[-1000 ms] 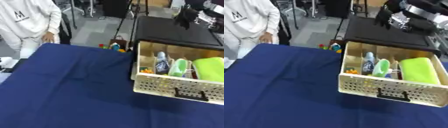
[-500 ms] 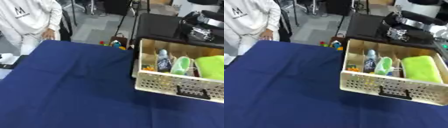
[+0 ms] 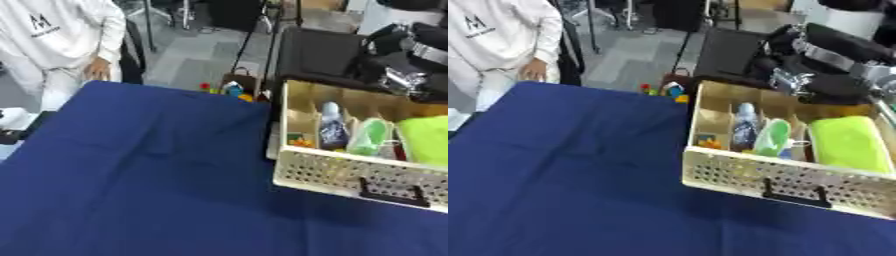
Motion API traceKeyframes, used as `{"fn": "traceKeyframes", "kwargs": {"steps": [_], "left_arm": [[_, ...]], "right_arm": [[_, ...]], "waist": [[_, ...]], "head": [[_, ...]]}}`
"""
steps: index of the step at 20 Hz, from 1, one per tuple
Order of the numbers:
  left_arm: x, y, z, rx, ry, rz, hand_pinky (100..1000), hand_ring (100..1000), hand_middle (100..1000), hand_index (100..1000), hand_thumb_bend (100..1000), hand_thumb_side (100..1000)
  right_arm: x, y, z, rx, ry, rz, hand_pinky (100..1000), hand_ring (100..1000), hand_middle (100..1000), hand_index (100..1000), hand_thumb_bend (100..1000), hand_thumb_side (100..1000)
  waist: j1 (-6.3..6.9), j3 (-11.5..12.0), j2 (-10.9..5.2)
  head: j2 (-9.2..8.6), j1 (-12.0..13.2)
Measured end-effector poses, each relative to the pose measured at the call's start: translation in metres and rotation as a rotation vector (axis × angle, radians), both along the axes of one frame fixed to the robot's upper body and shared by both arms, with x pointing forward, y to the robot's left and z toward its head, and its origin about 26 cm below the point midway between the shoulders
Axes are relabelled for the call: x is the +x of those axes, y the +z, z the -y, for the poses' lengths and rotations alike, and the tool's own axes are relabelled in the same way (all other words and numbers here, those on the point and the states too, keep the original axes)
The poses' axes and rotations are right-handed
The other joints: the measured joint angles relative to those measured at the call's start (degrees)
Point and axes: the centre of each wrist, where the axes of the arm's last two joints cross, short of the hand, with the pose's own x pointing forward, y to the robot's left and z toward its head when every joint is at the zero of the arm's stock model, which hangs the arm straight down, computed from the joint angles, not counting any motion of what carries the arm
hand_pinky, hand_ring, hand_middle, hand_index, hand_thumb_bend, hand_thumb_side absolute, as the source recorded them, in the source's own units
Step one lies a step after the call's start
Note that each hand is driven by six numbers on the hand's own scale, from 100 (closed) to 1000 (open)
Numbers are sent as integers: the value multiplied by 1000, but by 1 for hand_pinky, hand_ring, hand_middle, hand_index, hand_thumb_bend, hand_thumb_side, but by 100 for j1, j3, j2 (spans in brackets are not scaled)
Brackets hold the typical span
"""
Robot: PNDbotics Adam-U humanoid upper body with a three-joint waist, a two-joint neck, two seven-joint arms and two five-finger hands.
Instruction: Pick up objects from table and place into drawer.
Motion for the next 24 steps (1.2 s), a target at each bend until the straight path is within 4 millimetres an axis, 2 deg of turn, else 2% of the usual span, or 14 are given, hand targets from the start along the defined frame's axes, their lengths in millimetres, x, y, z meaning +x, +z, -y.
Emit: {"fn": "traceKeyframes", "kwargs": {"steps": [3, 9, 24], "left_arm": [[1, 0, 1, 2, 2, 0, 584, 805, 838, 846, 254, 1000], [1, -1, 4, 1, 8, -2, 583, 804, 838, 846, 246, 1000], [2, -2, 5, 7, 14, -9, 583, 804, 838, 845, 227, 1000]], "right_arm": [[-6, 1, -6, -18, -6, 41, 397, 512, 514, 682, 100, 1000], [-9, -7, -8, -42, -8, 29, 388, 517, 507, 671, 100, 1000], [-9, -33, 6, -135, -51, -75, 376, 514, 498, 661, 100, 1000]], "waist": [[-1, -4, 47], [-1, -4, 99], [23, -27, 120]], "head": [[-49, 8], [-95, 9], [-95, 10]]}}
